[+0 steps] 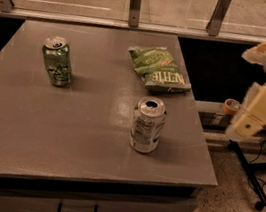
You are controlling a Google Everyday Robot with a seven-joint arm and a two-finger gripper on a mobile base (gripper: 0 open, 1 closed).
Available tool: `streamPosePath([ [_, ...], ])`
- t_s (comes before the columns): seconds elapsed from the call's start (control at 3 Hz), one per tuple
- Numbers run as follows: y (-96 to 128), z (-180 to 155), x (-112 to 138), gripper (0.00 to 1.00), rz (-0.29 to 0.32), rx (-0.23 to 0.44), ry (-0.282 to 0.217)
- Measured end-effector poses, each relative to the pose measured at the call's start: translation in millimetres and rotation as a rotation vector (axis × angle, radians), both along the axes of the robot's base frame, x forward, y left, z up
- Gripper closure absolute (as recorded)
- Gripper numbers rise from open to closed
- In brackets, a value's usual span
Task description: Knock green can over
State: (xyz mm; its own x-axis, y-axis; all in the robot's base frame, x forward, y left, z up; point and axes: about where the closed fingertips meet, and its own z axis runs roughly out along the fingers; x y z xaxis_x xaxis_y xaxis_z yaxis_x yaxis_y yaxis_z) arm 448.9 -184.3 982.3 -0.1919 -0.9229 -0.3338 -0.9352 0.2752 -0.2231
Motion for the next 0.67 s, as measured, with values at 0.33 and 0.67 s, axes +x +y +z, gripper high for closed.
streamPosePath([
  [0.33, 65.8, 4.0, 28.5, 0.0, 0.028, 0.247, -0.018],
  [0.67, 135.8, 20.4, 40.2, 0.0, 0.083, 0.488, -0.061],
])
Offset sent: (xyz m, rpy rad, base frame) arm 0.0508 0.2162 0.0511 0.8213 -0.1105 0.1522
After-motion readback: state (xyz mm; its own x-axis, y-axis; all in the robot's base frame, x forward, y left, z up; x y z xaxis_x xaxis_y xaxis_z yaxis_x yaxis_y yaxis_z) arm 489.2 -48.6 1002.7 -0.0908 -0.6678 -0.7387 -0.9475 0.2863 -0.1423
